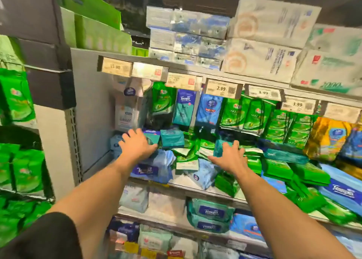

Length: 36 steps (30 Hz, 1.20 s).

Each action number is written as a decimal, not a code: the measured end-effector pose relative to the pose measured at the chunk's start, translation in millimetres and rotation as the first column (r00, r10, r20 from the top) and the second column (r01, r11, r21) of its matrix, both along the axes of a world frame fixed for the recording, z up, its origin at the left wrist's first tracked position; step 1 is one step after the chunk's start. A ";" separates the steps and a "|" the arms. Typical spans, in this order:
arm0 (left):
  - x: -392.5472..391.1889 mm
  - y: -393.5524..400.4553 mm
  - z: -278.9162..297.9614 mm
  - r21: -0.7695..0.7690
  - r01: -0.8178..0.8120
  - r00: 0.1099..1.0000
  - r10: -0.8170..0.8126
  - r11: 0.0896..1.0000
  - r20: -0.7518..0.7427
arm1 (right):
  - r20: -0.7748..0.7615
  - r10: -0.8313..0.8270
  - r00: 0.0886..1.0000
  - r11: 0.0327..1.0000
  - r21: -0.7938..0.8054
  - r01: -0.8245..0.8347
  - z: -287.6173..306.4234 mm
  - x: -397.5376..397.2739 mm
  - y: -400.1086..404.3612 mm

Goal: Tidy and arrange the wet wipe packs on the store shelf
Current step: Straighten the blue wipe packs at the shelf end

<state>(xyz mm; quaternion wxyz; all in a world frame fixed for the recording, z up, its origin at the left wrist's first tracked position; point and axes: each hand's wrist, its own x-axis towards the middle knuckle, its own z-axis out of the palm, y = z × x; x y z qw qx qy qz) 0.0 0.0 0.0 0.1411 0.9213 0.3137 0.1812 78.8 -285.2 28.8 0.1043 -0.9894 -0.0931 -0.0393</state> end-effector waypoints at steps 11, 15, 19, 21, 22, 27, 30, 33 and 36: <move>40.5 6.7 -10.1 -0.125 -0.016 0.998 0.008 0.992 -0.058 | -0.029 -0.217 0.976 0.958 0.183 0.219 -10.8 50.2 18.9; 37.5 7.9 -10.4 -0.142 -0.006 0.996 -0.006 0.990 -0.084 | -0.058 -0.270 0.961 0.935 0.222 0.277 -14.6 51.3 21.5; 34.7 9.5 -8.8 -0.166 0.002 0.995 -0.018 0.986 -0.095 | -0.108 -0.294 0.950 0.910 0.272 0.312 -15.7 50.9 23.0; 33.6 9.9 -11.5 -0.147 0.006 0.995 -0.020 0.989 -0.094 | -0.133 -0.303 0.944 0.902 0.279 0.329 -20.4 47.0 23.0; 33.3 10.4 -12.5 -0.140 0.006 0.996 -0.018 0.990 -0.087 | -0.147 -0.301 0.942 0.902 0.275 0.332 -23.7 44.1 23.2; 33.0 9.7 -13.6 -0.123 0.005 0.996 -0.016 0.992 -0.092 | -0.174 -0.262 0.949 0.887 0.344 0.308 -44.5 27.7 17.3; 33.7 9.5 -14.0 -0.125 0.002 0.996 -0.014 0.992 -0.090 | -0.146 -0.263 0.954 0.872 0.388 0.300 -50.8 19.6 11.1; 33.8 9.7 -14.0 -0.117 0.008 0.995 -0.020 0.993 -0.094 | -0.155 -0.303 0.940 0.847 0.408 0.340 -51.9 8.8 7.5; 33.4 9.7 -16.2 -0.113 0.019 0.995 -0.029 0.993 -0.094 | -0.139 -0.287 0.948 0.822 0.472 0.318 -54.0 -8.1 9.3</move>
